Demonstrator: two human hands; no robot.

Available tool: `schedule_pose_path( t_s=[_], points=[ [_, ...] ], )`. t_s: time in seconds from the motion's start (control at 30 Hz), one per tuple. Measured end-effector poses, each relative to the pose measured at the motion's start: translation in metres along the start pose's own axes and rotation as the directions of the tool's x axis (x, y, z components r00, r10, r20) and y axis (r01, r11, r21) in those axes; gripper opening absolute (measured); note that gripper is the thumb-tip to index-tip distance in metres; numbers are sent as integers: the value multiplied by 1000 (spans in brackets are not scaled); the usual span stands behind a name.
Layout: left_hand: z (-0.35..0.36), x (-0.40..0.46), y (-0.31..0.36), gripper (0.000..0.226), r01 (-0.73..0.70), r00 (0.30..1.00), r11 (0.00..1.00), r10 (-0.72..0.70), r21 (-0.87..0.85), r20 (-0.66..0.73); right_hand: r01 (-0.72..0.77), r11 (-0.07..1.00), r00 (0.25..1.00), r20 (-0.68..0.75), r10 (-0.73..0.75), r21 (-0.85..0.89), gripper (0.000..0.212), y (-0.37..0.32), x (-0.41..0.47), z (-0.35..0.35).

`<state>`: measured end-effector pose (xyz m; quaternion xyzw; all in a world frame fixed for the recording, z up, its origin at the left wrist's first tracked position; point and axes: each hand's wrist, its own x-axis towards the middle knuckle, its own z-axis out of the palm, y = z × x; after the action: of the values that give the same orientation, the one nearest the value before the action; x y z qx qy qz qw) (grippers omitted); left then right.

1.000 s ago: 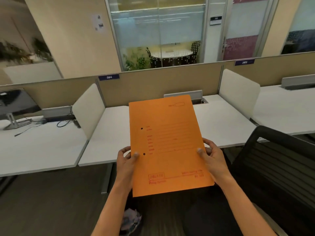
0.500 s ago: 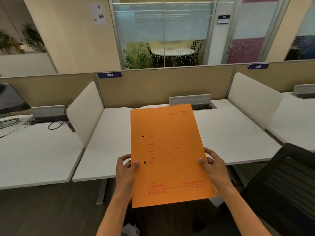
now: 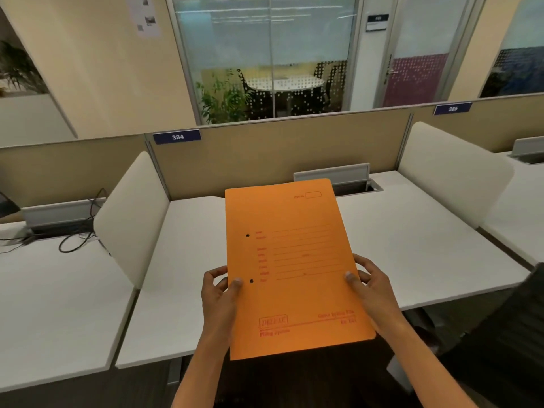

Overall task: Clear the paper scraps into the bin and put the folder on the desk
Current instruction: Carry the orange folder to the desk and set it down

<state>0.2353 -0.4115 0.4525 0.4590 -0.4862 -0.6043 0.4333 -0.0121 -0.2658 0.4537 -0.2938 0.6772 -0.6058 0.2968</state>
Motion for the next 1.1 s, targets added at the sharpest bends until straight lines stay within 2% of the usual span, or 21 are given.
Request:
schedule_pose_path(
  t_s=[0.37, 0.6, 0.87, 1.1],
  points=[
    [23, 77, 15, 28, -30, 999, 996, 32, 89, -22, -37, 996, 999, 29, 35, 82, 35, -2, 87, 17],
    [51, 157, -6, 24, 32, 992, 994, -18, 106, -124, -86, 995, 994, 77, 82, 48, 41, 14, 187, 35],
    [111, 262, -20, 19, 127, 963, 982, -88, 142, -256, -163, 987, 983, 91, 161, 14, 36, 36, 320, 46],
    [136, 318, -36, 21, 206, 932, 964, -142, 167, -334, -199, 979, 974, 97, 203, -47, 37, 56, 387, 58]
  ],
)
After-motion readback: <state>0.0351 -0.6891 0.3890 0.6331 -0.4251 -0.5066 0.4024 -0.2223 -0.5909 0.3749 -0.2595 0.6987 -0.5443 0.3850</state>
